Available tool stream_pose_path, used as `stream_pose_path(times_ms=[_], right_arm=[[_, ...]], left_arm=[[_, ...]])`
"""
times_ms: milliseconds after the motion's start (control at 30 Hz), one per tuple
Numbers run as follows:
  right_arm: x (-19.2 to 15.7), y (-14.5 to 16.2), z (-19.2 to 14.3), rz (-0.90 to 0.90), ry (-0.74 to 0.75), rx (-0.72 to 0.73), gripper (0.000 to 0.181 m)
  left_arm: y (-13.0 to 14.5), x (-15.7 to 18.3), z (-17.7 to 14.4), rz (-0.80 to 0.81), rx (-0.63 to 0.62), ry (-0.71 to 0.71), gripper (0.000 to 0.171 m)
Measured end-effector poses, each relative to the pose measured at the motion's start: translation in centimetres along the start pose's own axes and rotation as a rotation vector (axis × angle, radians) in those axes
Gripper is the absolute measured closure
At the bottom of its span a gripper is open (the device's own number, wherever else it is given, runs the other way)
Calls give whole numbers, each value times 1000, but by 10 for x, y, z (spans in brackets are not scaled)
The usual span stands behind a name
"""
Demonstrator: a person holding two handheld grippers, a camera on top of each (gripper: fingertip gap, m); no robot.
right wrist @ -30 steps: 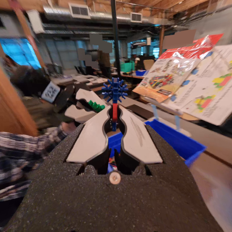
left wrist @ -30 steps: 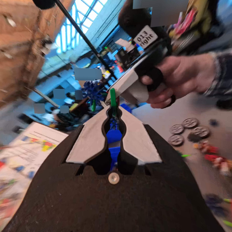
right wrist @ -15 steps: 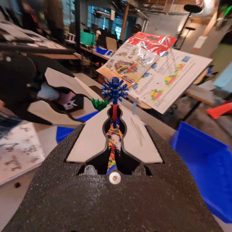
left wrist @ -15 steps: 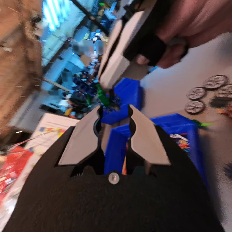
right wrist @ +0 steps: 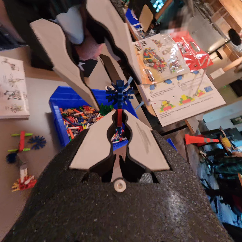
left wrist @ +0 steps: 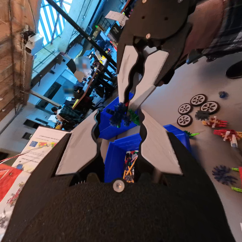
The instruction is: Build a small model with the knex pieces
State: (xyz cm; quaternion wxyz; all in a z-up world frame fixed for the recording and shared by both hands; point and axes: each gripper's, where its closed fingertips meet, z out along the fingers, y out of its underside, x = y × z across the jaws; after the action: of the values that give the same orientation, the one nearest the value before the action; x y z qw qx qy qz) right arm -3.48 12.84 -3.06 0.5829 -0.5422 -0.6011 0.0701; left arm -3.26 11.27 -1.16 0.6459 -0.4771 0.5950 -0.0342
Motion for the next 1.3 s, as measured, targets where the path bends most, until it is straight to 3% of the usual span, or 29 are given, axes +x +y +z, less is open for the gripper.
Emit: stream_pose_path(times_ms=[233,367,600,1000,1300], right_arm=[[-27,-16,-15,-151,-137,107,176],[-30,-19,-22,-128,-177,157,177],[-37,-27,-27,-120,-216,216,177],[-34,-34,-29,-133,-128,249,177],[-33,-23,-22,-219,-79,124,177]], left_arm=[[-17,29,-6,-68,72,194,122],[-32,26,-19,-135,173,234,124],[-32,35,-16,-137,166,275,132],[-47,33,-17,-144,267,254,135],[-44,38,-7,-116,205,233,136]])
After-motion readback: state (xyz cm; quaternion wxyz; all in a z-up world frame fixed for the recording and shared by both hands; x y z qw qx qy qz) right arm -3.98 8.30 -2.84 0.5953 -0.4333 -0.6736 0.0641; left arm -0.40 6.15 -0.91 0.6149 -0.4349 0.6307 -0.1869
